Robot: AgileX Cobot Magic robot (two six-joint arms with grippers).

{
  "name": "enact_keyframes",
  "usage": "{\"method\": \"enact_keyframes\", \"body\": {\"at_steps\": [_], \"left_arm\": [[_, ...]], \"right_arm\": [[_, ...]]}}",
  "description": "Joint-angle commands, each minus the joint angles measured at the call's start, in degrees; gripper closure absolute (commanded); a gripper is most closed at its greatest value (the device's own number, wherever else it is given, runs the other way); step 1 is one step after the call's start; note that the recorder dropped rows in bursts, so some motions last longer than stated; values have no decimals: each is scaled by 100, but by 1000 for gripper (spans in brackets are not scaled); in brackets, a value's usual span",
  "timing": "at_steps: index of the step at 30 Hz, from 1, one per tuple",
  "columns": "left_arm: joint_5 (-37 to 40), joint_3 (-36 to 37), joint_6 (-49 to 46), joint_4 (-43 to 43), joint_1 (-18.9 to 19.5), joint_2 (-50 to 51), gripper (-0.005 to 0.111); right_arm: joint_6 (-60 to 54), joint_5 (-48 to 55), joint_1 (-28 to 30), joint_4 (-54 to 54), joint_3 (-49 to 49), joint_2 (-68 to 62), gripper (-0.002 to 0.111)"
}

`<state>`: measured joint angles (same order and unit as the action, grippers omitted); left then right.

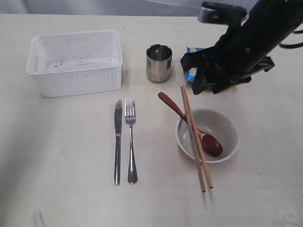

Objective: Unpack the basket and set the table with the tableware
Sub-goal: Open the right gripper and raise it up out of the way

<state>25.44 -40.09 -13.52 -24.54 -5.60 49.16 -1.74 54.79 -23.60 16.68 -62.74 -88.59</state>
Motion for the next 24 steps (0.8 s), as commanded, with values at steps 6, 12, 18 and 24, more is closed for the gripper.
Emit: {"method": "enact_keyframes", "body": {"at_steps": [6,12,18,24], "left_arm": [[10,35,-38,13,-41,-65,106],[10,35,-26,13,-41,-489,106],[10,35,-26,13,-41,-1380,106],[10,35,-26,13,-41,-2276,106]], "right_arm": [[-48,-126,0,-587,-46,1993,109],[-73,-411,0,-649,-46,3061,109],[-73,-973,0,-676,123,4165,109],[-73,-1460,0,-781,346,5361,109]]}}
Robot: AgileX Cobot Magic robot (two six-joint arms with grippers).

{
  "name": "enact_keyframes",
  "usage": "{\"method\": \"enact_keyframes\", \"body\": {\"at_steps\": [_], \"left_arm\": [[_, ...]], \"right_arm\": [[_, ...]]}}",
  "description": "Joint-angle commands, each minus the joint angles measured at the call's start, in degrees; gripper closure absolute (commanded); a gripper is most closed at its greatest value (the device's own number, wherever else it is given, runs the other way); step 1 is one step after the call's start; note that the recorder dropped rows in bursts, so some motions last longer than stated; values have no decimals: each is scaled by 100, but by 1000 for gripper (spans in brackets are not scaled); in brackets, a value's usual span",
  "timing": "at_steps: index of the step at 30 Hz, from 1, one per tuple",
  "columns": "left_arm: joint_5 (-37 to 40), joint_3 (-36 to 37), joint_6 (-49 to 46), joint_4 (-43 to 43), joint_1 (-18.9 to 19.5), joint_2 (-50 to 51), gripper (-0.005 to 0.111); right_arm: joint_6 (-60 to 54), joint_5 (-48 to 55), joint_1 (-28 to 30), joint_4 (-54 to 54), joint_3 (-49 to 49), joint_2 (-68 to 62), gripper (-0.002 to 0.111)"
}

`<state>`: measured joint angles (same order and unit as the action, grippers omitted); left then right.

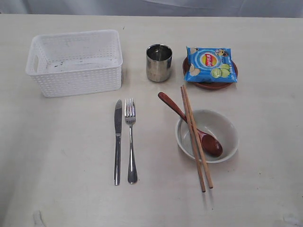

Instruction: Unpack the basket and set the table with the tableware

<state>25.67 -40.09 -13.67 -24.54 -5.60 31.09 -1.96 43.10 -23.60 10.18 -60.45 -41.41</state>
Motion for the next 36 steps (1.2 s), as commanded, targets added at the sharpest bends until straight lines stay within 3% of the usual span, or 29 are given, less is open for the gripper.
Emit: {"method": "enact_keyframes", "body": {"at_steps": [1,10,22,36], "left_arm": [[-13,35,-10,13,-41,-614,106],[36,35,2,13,-41,-1621,106],[1272,35,14,26,-214,-2619,106],[1351,35,4,14,-258,-2801,106]], "right_arm": [[-52,-318,0,-154,148,850,109],[-41,-284,0,-346,307,2501,109],[-27,-254,0,-728,327,4097,109],[-39,-183,0,-769,259,4141,109]]}}
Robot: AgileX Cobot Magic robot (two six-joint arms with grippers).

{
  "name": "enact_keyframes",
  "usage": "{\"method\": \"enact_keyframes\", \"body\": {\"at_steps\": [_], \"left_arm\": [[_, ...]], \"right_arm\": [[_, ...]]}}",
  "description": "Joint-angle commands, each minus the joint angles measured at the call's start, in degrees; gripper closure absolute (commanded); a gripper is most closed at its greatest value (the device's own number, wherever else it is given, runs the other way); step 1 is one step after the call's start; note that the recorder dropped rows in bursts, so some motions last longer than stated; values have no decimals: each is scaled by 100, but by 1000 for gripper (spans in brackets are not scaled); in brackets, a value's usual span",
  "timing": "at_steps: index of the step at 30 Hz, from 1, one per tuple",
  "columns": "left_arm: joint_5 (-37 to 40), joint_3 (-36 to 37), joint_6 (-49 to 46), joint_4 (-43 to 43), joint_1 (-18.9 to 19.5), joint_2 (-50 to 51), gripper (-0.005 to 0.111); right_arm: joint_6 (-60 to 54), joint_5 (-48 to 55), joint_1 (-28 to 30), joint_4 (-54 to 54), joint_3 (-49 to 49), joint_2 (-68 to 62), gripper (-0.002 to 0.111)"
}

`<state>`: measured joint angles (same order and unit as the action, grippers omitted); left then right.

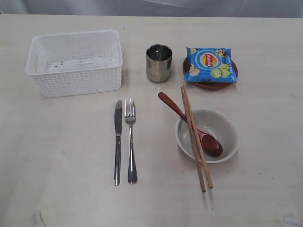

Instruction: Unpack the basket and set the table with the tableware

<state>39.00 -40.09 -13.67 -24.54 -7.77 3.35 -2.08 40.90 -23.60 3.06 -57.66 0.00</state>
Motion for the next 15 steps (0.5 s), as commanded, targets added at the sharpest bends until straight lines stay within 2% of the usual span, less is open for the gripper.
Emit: {"method": "enact_keyframes", "body": {"at_steps": [1,15], "left_arm": [[18,35,4,14,-41,-27,106],[18,35,-7,14,-41,-27,106]], "right_arm": [[-27,36,0,-57,-20,0,109],[-82,36,0,-60,-20,0,109]]}}
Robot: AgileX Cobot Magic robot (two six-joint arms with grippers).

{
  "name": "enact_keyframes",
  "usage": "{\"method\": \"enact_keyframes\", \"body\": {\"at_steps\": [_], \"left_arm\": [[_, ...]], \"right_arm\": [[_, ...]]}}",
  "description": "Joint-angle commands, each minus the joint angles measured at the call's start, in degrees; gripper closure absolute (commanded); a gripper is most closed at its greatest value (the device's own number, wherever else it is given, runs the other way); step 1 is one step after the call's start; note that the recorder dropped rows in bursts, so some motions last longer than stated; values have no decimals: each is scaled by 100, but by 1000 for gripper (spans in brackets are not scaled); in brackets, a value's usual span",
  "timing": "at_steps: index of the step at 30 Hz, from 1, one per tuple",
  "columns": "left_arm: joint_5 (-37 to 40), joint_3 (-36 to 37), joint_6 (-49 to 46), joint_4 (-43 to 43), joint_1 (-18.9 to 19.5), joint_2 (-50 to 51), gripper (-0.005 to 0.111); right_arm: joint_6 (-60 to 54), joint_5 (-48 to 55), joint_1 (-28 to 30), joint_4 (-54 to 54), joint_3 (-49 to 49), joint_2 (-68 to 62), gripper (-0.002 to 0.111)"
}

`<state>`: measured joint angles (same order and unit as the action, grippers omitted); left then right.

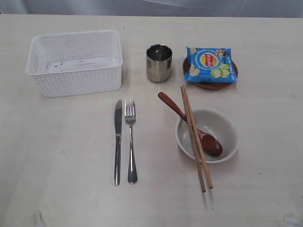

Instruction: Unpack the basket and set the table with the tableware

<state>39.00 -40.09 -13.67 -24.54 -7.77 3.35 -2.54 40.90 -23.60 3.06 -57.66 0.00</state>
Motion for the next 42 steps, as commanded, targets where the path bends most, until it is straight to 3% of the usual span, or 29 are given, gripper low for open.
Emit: {"method": "enact_keyframes", "body": {"at_steps": [1,7,14,18,22,25,32,42], "left_arm": [[18,35,-7,14,-41,-27,106],[18,35,-7,76,-41,-27,106],[-729,35,4,1135,-31,-27,106],[-1310,95,534,2021,-31,-139,106],[-2236,484,1522,2787,-31,-335,106],[-2777,807,1605,2836,-31,-335,106],[-2796,1351,1605,2905,-31,-335,106],[-2990,2812,1823,3099,-31,-335,106]], "right_arm": [[-35,36,0,-60,-20,0,109],[-35,36,0,-60,-20,0,109],[-35,36,0,-60,-20,0,109],[16,36,0,-60,-20,0,109],[16,36,0,-60,-20,0,109],[16,36,0,-60,-20,0,109],[16,36,0,-60,-20,0,109],[16,36,0,-60,-20,0,109]]}}
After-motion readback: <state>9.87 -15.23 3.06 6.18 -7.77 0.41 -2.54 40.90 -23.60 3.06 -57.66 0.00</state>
